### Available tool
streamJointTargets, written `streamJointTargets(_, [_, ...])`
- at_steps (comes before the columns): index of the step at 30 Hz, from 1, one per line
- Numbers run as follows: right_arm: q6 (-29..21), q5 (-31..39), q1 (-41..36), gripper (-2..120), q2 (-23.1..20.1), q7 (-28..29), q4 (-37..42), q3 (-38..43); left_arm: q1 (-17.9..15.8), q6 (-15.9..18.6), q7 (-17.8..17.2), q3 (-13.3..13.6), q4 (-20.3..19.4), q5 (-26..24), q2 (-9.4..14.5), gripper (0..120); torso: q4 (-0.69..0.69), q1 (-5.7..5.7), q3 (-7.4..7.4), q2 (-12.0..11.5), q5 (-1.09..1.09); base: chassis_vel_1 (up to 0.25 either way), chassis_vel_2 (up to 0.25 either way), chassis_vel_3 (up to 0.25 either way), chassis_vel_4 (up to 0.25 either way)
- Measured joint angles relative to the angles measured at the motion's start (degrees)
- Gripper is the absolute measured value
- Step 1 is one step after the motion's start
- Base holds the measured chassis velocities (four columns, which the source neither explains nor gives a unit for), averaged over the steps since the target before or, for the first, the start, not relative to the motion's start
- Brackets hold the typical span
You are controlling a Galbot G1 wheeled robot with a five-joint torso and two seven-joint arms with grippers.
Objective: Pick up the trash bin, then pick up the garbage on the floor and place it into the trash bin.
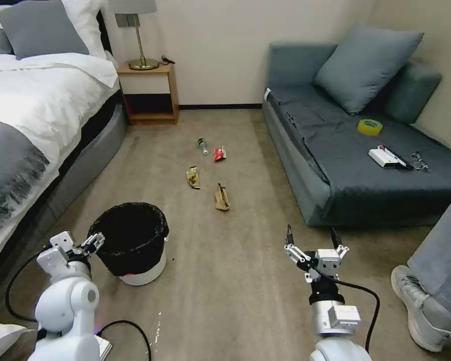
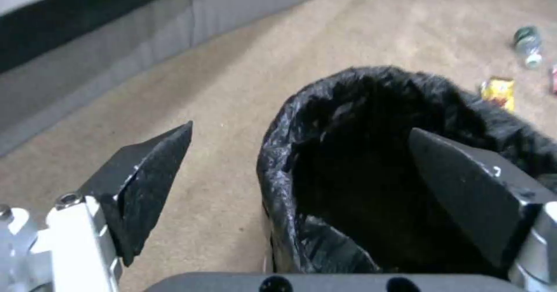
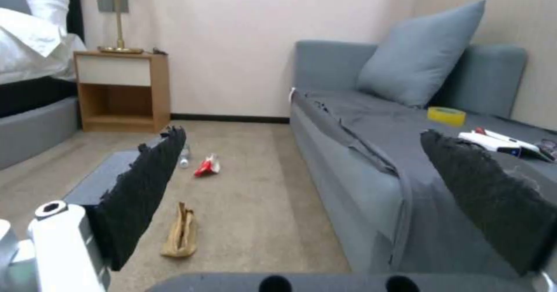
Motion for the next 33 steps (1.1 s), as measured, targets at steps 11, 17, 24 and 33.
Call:
streamJointTargets(11, [-0.01,0.15,0.24,100,0.3,-0.07,-0.6,0.97,-5.75,2.51,-4.89,2.01,11.71,-5.16,2.9,100,0.0,0.0,0.0,0.0,0.0,0.0,0.0,0.0,0.0])
streamJointTargets(17, [-0.01,0.11,0.37,100,0.45,-0.09,-0.91,1.02,-6.82,3.32,-6.37,2.23,14.18,-6.43,2.89,100,0.01,0.0,0.0,0.0,0.01,0.0,0.0,0.0,0.0])
streamJointTargets(24, [0.15,-0.08,0.42,100,0.59,-0.1,-1.52,0.96,-8.48,3.75,-8.65,2.44,16.81,-10.27,2.92,99,0.01,0.0,-0.01,0.0,0.05,0.0,0.0,0.0,0.0])
streamJointTargets(33, [0.6,-0.16,0.42,100,0.49,-0.09,-1.75,1.17,-8.67,3.88,-9.05,2.45,17.33,-12.78,2.73,70,0.02,0.0,-0.02,0.01,0.06,0.0,0.0,0.0,0.0])
